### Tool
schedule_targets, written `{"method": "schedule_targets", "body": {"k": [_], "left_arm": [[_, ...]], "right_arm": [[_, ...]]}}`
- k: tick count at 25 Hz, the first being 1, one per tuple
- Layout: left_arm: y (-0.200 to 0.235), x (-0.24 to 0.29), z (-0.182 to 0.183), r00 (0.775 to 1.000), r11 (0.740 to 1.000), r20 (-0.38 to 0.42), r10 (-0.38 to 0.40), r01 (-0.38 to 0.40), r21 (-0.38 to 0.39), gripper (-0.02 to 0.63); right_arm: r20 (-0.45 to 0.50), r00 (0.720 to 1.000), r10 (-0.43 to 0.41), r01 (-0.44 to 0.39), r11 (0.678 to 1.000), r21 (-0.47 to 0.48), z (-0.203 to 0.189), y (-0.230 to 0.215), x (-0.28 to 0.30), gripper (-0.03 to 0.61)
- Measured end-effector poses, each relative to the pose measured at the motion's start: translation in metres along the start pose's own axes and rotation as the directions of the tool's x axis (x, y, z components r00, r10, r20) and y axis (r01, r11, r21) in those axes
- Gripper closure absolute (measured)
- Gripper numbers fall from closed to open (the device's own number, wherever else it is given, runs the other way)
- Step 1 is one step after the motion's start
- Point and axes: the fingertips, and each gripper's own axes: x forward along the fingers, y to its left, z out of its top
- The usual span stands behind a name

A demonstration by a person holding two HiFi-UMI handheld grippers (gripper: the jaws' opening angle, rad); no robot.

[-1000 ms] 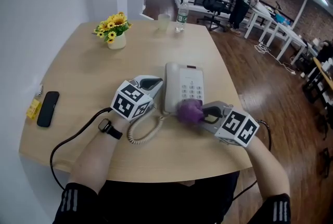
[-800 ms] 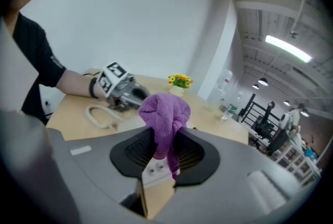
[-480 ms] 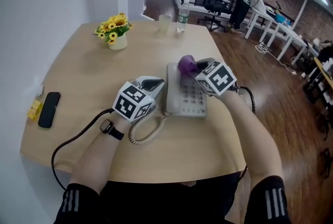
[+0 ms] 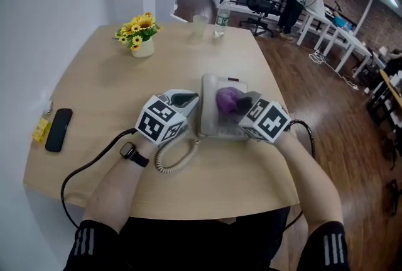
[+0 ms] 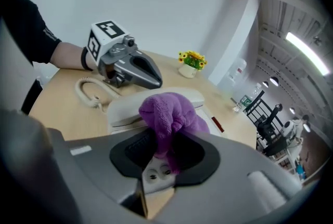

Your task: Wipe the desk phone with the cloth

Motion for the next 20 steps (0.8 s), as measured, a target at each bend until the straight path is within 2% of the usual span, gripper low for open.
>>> {"method": "schedule_targets", "body": {"k": [6,10,13,17,20], "left_arm": [[0.000,-0.002,0.001,1.000,1.000,0.005,0.001,-0.001,-0.006,0.620],[0.001,-0.001,0.000,1.000,1.000,0.003,0.003,-0.003,-0.002,0.620],[0.000,-0.001,0.000,1.000,1.000,0.004,0.003,-0.003,-0.005,0.620],[0.000,-0.001,0.001,1.000,1.000,0.005,0.002,-0.002,-0.003,0.620],[0.002,-0.002,-0.001,1.000,1.000,0.006,0.005,-0.005,-0.007,0.620]], "right_arm": [[0.029,0.999,0.044,-0.041,0.997,-0.069,-0.012,0.060,-0.022,0.471],[0.049,0.997,0.054,-0.049,0.994,-0.101,-0.023,0.085,-0.034,0.471],[0.062,0.996,0.062,-0.055,0.992,-0.116,-0.025,0.097,-0.044,0.471],[0.135,0.990,0.046,-0.029,0.991,-0.128,-0.011,0.101,-0.053,0.471],[0.125,0.991,0.037,-0.019,0.990,-0.143,-0.014,0.098,-0.042,0.471]]}}
